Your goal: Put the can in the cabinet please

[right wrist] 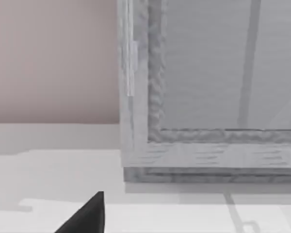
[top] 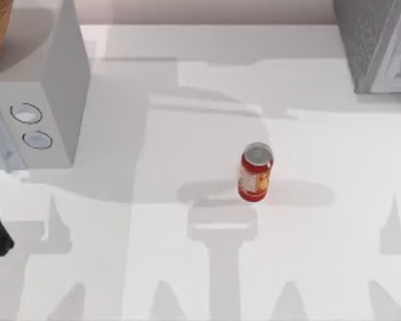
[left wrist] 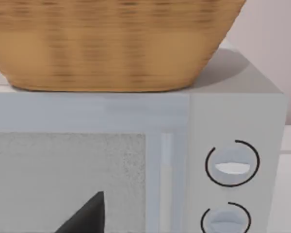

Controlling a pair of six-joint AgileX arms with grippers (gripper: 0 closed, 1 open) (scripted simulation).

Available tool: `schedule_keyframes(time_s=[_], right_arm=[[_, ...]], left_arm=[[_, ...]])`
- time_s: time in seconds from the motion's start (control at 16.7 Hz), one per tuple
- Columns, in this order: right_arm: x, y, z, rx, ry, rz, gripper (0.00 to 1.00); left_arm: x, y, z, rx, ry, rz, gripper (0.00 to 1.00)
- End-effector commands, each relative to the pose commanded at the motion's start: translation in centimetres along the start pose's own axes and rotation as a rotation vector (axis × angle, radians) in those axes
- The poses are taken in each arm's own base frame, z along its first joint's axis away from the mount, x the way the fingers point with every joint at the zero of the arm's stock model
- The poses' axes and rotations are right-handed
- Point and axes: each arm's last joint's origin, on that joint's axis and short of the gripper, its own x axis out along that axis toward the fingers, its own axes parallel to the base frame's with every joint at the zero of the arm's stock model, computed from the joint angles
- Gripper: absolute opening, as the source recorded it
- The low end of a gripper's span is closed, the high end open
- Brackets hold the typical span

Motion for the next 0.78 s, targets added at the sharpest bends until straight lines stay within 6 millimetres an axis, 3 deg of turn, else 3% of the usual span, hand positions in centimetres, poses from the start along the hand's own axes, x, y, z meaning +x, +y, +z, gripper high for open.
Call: schedule_keyframes(time_s=[0.42,0.78], right_arm=[[0.6,0.5,1.4,0.003,-0.021,0.012,1.00],[3.7,2.8,4.4,0.009,-0.036,0.021,1.00]], left_arm=[[0.0,0.0,0.0,0.000,0.000,0.000,1.00],[0.0,0.0,0.0,0.000,0.000,0.000,1.00]])
